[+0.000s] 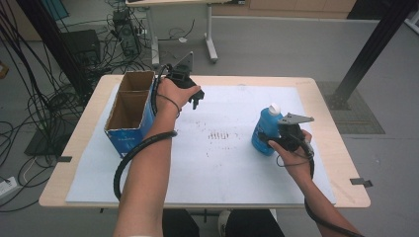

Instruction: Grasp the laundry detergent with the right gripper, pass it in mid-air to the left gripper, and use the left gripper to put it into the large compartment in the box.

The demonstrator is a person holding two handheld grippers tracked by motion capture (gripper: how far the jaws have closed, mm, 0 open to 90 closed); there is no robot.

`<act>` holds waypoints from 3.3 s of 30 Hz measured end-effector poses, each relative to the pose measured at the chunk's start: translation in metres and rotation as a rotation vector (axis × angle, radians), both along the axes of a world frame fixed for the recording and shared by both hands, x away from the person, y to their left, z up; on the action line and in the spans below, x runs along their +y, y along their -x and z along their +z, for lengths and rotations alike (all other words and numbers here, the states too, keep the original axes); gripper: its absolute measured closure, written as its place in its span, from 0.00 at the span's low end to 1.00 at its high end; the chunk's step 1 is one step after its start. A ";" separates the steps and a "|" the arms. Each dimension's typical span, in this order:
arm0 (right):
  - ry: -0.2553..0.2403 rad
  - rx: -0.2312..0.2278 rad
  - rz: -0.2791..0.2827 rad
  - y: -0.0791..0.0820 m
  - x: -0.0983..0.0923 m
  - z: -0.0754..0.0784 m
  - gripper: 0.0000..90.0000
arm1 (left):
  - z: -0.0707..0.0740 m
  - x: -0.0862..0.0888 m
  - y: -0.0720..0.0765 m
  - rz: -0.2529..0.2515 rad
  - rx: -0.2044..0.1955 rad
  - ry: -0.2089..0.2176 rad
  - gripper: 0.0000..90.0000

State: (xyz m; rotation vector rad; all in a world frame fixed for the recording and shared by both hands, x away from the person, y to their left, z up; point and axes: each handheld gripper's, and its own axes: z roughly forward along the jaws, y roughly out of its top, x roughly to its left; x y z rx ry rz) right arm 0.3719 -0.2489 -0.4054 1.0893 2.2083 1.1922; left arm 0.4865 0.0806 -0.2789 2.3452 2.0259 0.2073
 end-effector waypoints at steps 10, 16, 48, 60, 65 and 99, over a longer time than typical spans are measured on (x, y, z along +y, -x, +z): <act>-0.001 0.002 -0.003 0.000 0.000 0.000 0.48 | 0.005 0.001 0.001 -0.013 -0.003 0.016 0.06; -0.004 0.008 0.011 -0.004 0.002 0.008 0.48 | 0.022 -0.004 0.003 -0.068 -0.026 0.017 0.06; -0.004 0.070 0.381 -0.089 0.062 0.084 0.48 | 0.113 -0.024 0.014 -0.619 -0.113 -0.021 0.06; 0.019 0.089 0.550 -0.093 0.092 0.089 0.48 | 0.126 -0.034 0.030 -0.820 -0.107 -0.001 0.06; 0.025 0.090 0.603 -0.090 0.101 0.092 0.48 | 0.131 -0.039 0.039 -0.867 -0.099 -0.020 0.06; 0.033 0.070 0.885 -0.057 0.152 0.109 0.48 | 0.125 -0.057 0.078 -1.059 0.032 -0.039 0.05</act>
